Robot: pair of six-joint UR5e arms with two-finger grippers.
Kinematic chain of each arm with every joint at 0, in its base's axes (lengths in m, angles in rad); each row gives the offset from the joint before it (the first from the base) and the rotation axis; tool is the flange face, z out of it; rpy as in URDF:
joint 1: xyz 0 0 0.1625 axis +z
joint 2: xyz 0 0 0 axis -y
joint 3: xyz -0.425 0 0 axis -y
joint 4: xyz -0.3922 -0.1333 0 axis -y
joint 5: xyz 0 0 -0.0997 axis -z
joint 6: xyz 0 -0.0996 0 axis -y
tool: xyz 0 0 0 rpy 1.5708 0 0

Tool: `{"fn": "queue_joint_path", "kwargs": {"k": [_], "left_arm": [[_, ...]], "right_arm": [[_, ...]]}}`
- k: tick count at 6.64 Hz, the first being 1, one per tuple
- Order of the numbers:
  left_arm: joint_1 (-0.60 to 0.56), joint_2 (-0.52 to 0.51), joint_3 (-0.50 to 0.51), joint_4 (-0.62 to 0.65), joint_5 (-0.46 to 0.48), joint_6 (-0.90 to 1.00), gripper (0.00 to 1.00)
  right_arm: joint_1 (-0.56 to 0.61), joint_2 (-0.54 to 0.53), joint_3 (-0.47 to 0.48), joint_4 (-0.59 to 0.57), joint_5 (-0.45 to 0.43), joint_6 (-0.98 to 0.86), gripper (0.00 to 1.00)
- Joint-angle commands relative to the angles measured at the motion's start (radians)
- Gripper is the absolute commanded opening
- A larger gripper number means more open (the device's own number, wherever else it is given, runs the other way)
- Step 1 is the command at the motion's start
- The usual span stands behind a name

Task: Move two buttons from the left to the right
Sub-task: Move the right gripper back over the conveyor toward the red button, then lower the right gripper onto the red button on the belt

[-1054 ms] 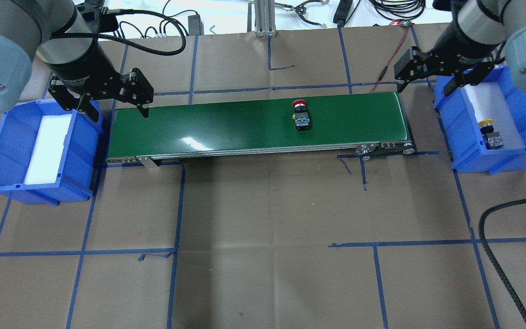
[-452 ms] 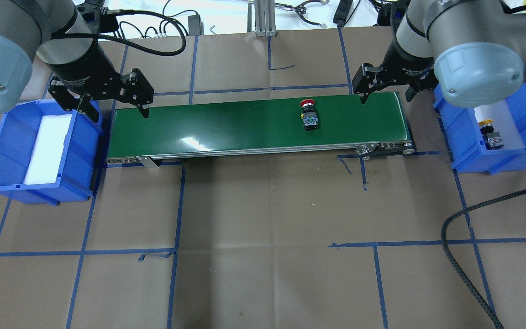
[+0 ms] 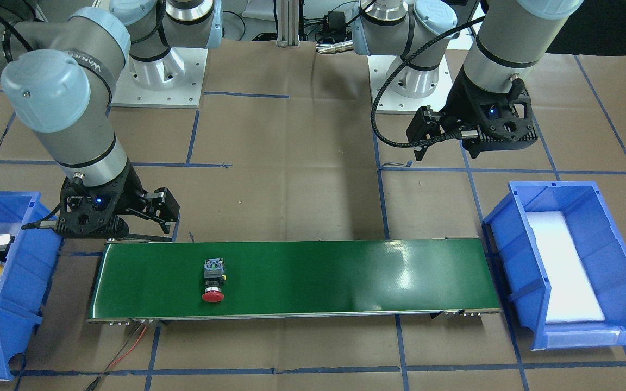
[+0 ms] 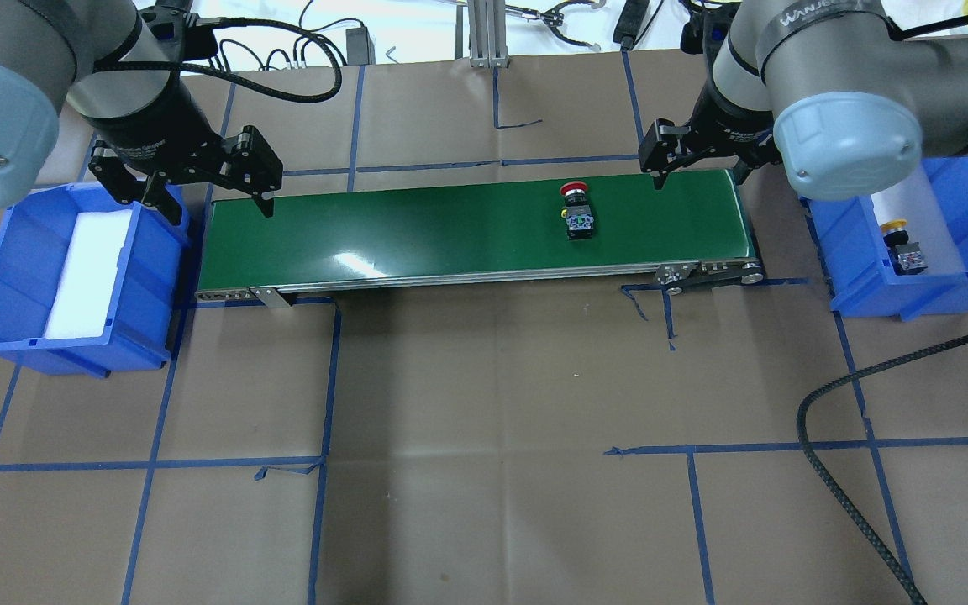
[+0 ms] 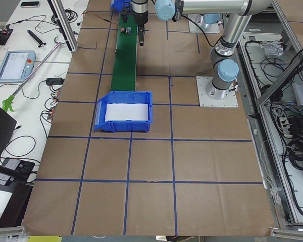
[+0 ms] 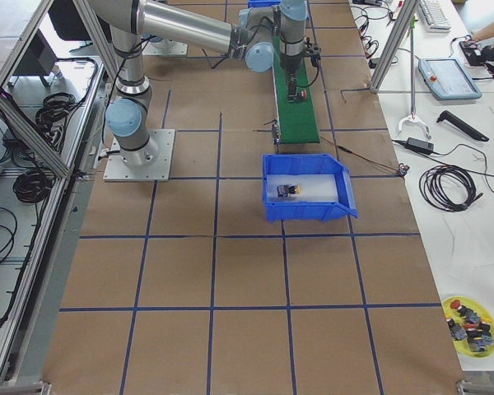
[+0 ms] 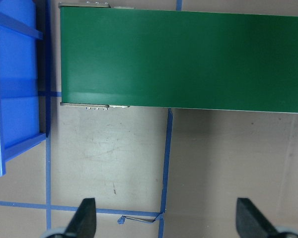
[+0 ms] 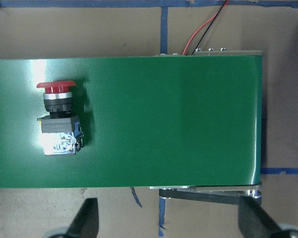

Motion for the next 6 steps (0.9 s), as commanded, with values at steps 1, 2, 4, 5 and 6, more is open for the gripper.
{"fn": "queue_joint_path", "kwargs": {"k": [1, 2, 4, 5, 6], "left_arm": [[0.000, 0.000, 0.000, 0.000, 0.000, 0.000, 1.00], [0.000, 0.000, 0.000, 0.000, 0.000, 0.000, 1.00], [0.000, 0.000, 0.002, 0.000, 0.000, 0.000, 1.00], [0.000, 0.000, 0.000, 0.000, 0.000, 0.000, 1.00], [0.000, 0.000, 0.000, 0.000, 0.000, 0.000, 1.00]], "right_arm": [[-0.003, 0.058, -0.008, -0.059, 0.009, 0.008, 1.00], [-0.003, 0.075, -0.011, -0.059, 0.012, 0.012, 1.00], [-0.003, 0.085, -0.011, -0.069, 0.013, 0.012, 1.00], [-0.003, 0.112, -0.016, -0.123, 0.016, 0.015, 1.00], [-0.003, 0.137, -0.031, -0.124, 0.016, 0.054, 1.00]]}}
